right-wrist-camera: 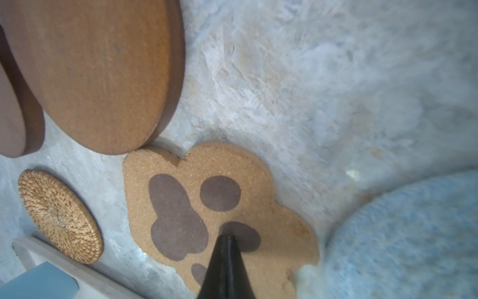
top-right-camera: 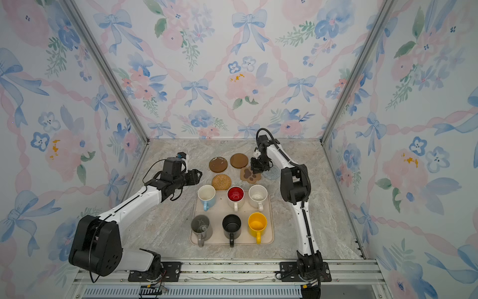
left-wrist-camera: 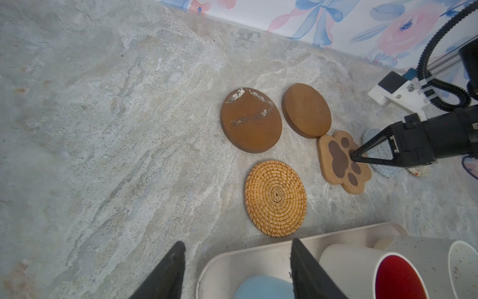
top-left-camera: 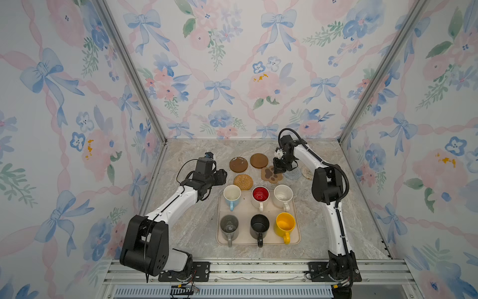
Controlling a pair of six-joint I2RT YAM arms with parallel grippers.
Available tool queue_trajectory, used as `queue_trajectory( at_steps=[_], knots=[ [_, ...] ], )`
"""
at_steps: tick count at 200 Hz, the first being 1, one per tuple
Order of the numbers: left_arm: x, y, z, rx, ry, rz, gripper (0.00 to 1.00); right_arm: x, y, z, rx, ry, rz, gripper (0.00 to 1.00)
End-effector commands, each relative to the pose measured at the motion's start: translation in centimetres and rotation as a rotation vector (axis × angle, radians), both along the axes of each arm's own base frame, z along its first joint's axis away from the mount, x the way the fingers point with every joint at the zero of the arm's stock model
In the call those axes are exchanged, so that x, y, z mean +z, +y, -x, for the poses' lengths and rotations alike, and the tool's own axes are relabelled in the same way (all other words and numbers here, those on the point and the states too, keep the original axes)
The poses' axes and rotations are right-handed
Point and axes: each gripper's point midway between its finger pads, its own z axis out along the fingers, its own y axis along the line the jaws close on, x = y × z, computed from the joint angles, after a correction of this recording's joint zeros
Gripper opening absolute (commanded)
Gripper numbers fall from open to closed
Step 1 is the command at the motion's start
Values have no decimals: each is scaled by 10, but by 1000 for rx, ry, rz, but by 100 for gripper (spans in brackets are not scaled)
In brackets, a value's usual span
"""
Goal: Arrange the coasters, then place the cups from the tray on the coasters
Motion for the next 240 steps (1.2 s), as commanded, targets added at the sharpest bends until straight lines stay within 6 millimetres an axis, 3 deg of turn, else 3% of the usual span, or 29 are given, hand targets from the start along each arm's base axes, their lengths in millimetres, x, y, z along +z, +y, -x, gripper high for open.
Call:
queue_trajectory(
  at_steps=[1,87,149,206,240],
  knots=[
    [4,-2,-1,-3,-5,6,61,-49,-37,-9,-70,41,128,0],
    [8,-3,-2,-6,-13,9,61,-47,-44,-27,-114,16,111,0],
    [7,-2,-1,-6,-10,8,61,-42,-39,-29,-115,-1,68,0],
    [11,-2,-1,-8,-24,7,61,30,-21,-53,-144,-182,-108,0],
    [15,-6,-8,-25,-32,4,58,66,-11,-57,-147,-229,-209,0]
  ],
)
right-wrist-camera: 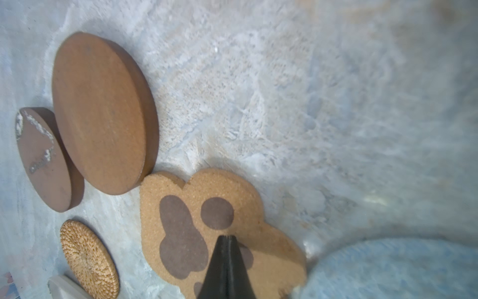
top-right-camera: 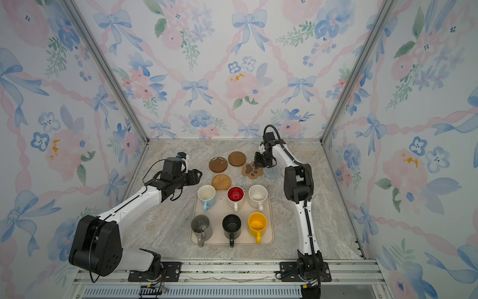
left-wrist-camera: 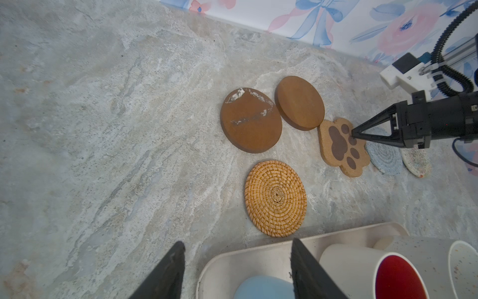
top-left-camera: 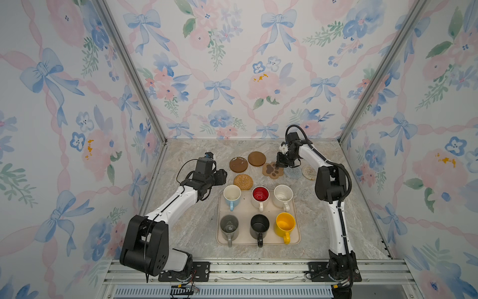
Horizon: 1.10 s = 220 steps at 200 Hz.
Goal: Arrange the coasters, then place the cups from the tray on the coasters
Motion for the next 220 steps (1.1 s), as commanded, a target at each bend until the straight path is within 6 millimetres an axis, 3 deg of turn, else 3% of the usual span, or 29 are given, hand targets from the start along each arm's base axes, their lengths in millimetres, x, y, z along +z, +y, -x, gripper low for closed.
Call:
queue_trajectory(
  at_steps=[1,38,64,109,127,170,220],
  knots=[
    [15,-6,-8,-25,-30,3,58,54,1,-11,-23,-105,-85,0],
    [27,-19,-33,-87,-66,-18,49,74,12,3,-13,-129,-132,0],
    [24,-31,-55,-142,-53,-53,46,79,16,19,-22,-141,-143,0],
    [-10,-57,-96,-237,51,-198,62,77,16,50,-28,-146,-109,15],
    [-15,-69,-114,-259,58,-227,69,74,14,62,-26,-140,-85,23],
    [-30,-94,-142,-332,85,-263,74,71,11,81,-33,-139,-73,43],
    [-67,-96,-157,-339,164,-386,77,71,5,91,-41,-140,-58,56]
  ],
)
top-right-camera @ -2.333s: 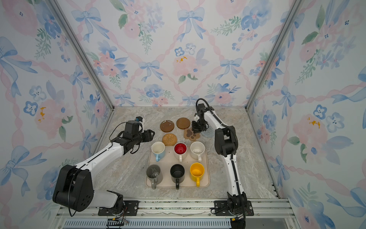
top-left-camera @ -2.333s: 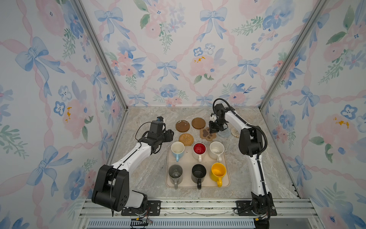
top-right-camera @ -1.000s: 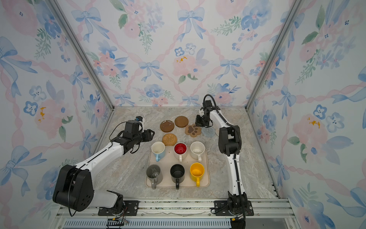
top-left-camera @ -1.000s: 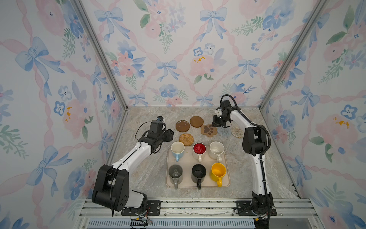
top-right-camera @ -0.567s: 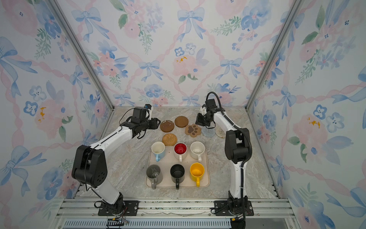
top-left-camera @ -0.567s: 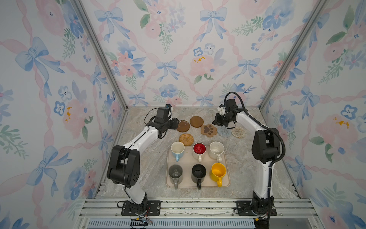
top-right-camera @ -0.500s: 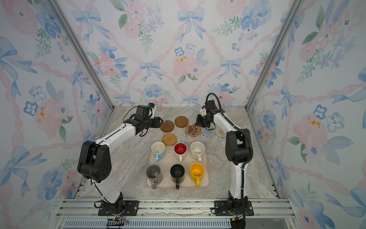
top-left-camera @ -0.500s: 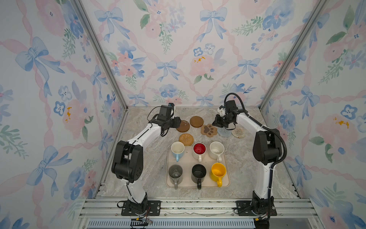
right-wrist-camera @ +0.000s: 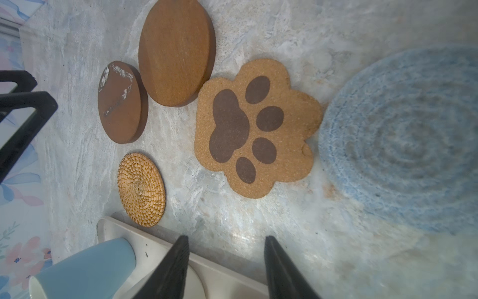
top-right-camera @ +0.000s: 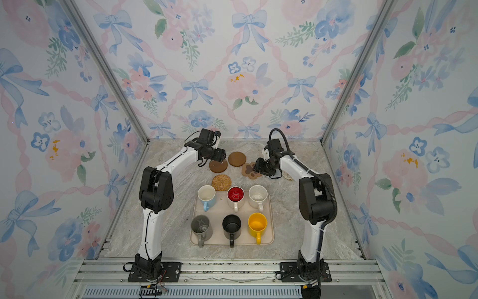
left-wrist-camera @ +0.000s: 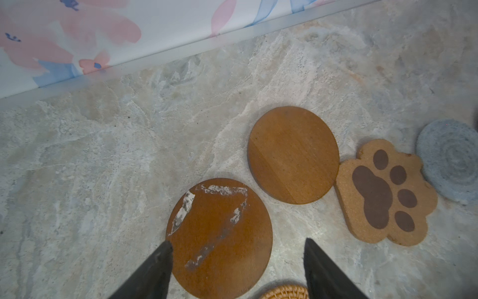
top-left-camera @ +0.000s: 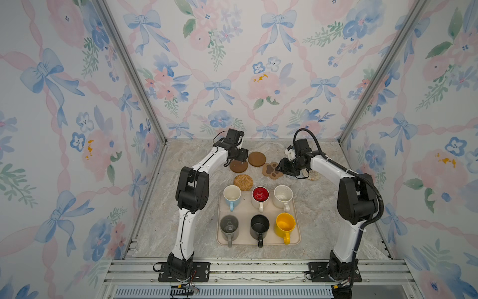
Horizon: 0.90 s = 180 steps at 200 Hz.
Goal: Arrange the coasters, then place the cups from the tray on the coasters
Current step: 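Reach the left gripper to the chipped brown wooden coaster while right gripper holds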
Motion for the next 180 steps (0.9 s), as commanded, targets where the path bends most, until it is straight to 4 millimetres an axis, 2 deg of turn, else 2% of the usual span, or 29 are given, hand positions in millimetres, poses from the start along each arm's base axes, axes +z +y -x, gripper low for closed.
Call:
queue_trajectory(
  at_steps=[1,62,180],
  knots=[
    [-30,6,7,-18,78,-110,77,14,-1,3,-2,-41,7,56],
    [-60,2,2,-25,107,-160,82,16,-2,8,8,-48,11,61],
    [-94,2,3,-17,145,-240,90,13,-5,11,6,-32,16,61]
  ],
)
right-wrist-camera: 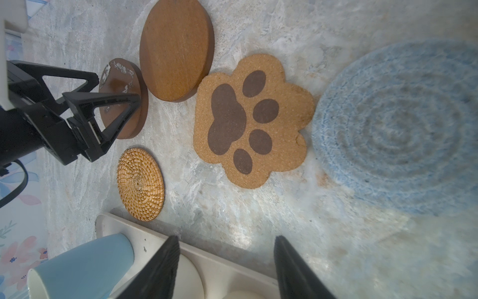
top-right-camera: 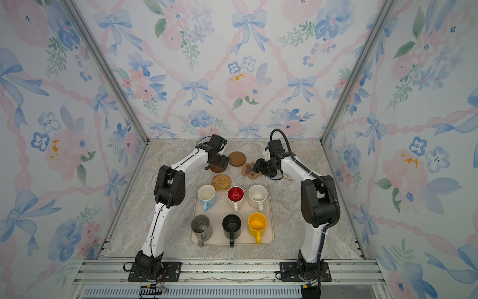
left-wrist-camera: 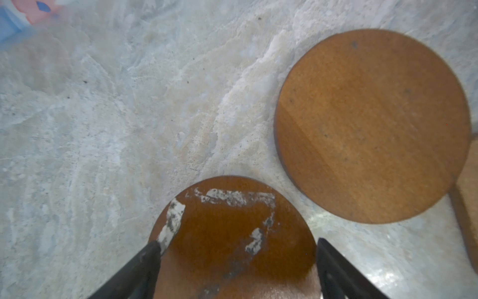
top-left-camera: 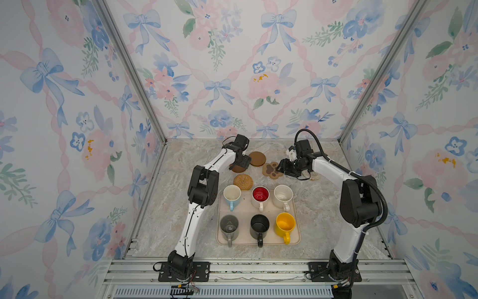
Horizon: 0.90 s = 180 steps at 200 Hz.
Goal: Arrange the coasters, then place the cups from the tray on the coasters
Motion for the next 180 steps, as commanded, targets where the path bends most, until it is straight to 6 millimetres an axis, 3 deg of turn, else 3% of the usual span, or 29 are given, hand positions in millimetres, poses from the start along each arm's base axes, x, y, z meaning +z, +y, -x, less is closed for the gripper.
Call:
queue_trajectory(
  at_steps=[1,69,180],
  knots=[
    [-27,2,9,-11,61,-44,90,8,-1,4,7,-17,9,61],
    [-37,3,12,-6,83,-44,92,3,-2,6,8,-1,10,61],
    [-54,46,25,83,163,-62,87,2,-2,7,5,2,1,61]
  ],
)
